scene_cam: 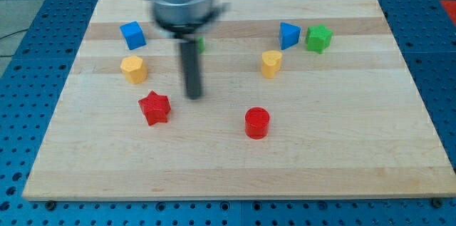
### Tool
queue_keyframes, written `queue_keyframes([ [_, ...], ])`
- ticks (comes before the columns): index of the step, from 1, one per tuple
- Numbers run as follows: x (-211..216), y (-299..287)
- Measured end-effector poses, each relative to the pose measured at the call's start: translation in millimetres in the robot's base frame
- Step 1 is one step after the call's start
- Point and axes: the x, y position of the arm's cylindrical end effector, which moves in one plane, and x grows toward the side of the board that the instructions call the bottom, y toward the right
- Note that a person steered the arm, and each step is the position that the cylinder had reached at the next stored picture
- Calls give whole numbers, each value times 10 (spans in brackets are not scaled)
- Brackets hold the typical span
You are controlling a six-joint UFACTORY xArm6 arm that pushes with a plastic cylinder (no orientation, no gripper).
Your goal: Move the yellow hexagon to the left side of the yellow heart
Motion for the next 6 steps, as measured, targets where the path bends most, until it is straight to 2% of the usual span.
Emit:
queue_keyframes([
  [1,-71,-1167],
  [2,-664,-1352],
  [3,-736,-721],
  [4,-574,-1146],
  [5,-370,-982],
  [6,-334,-417],
])
